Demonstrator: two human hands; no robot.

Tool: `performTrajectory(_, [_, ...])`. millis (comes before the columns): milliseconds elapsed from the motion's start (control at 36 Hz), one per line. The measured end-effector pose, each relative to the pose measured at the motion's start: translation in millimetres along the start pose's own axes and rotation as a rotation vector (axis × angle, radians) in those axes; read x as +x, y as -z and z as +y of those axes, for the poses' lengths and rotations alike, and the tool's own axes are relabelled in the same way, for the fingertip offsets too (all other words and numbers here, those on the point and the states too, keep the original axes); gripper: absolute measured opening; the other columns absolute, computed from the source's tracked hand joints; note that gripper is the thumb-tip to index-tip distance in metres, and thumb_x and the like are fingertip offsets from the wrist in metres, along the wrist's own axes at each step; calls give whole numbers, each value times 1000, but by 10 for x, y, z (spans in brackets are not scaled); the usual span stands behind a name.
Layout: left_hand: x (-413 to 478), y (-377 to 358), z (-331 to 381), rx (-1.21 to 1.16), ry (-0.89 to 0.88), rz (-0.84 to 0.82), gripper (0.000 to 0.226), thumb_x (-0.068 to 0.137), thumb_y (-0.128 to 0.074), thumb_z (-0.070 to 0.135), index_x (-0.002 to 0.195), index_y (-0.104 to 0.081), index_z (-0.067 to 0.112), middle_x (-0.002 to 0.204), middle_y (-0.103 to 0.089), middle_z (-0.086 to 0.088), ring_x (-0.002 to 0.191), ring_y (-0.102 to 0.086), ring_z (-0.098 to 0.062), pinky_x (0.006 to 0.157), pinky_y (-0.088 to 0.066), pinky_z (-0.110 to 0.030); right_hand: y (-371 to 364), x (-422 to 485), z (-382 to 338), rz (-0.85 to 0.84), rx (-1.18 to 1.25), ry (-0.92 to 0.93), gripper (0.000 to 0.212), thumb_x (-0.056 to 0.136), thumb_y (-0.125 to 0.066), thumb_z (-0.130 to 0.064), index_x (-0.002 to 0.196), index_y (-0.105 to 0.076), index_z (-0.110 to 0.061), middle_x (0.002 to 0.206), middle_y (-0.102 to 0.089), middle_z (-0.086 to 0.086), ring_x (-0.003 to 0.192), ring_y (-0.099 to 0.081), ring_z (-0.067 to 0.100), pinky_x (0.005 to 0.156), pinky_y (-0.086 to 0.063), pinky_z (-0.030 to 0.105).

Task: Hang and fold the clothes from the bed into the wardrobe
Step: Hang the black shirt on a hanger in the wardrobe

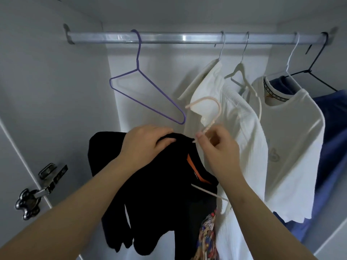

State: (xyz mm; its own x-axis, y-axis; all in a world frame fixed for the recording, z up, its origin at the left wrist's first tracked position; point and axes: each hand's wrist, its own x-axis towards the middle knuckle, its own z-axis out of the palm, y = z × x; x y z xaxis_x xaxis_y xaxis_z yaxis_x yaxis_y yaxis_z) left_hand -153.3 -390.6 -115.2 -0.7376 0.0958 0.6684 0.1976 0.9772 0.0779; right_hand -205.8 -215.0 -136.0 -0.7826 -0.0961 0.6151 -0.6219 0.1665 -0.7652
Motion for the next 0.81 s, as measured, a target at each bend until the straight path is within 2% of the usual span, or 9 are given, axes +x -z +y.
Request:
performTrajectory(56, [-19,-4,-22,-38,97,27,25,92,-52,38,103,-69,25,93,-70,4,88,-63,-18,68,-48,-32,-6,-36,-39,174,22,115,17,82,-63,-26,78,-48,-34,76,-50,-19,75,-47,1,72,-37,11])
performTrajectory(111, [-26,-3,-37,-49,178,80,21,90,-55,37,103,-68,27,94,-70,7,88,-62,-16,66,-44,-28,-30,-95,-28,243,-79,251,9,79,-62,-21,81,-54,-25,76,-46,-18,75,-46,8,73,-40,23])
performTrajectory(278, [-41,33,29,-144,254,151,23,87,-49,46,98,-65,32,87,-68,12,82,-62,-15,70,-50,-35,-290,-260,119,-256,-186,37,31,81,-68,-33,107,-59,-18,93,-49,-12,88,-49,7,75,-36,18])
performTrajectory(389, [-113,16,-7,-142,308,152,14,89,-53,41,95,-63,34,78,-62,17,78,-60,-13,65,-45,-30,-313,-327,144,-301,-58,104,22,86,-63,-16,81,-47,-30,71,-50,-19,70,-49,-4,64,-36,7])
performTrajectory(472, [-190,-8,-78,-203,399,143,6,86,-57,40,90,-61,40,71,-58,20,75,-59,-12,65,-44,-29,-285,-426,202,-505,154,-73,27,85,-61,-8,75,-46,-29,66,-51,-16,63,-47,-1,63,-39,14])
performTrajectory(528, [-229,8,-122,-259,440,150,6,84,-59,41,82,-58,46,72,-60,20,75,-59,-11,66,-44,-28,-253,-506,274,-757,254,-242,19,85,-63,-6,91,-56,-23,85,-60,-8,84,-59,9,79,-47,24])
performTrajectory(611, [-266,81,-205,-338,463,159,15,83,-61,43,74,-56,55,77,-63,20,77,-60,-7,68,-46,-28,-171,-613,463,-1073,67,-339,21,85,-64,-15,106,-61,-15,102,-62,-1,107,-60,18,96,-45,32])
performTrajectory(722, [-290,197,-316,-363,487,145,6,72,-54,54,76,-57,57,76,-64,19,78,-61,-8,71,-49,-31,-55,-534,635,-1115,-308,-216,14,88,-60,-37,91,-62,-24,92,-63,-5,102,-59,12,91,-41,24])
performTrajectory(806, [-323,265,-392,-344,487,122,8,70,-53,54,72,-56,60,74,-63,24,77,-60,-3,69,-47,-28,33,-401,764,-1099,-671,-55,20,89,-51,-50,80,-54,-32,77,-56,-13,100,-57,12,96,-24,29])
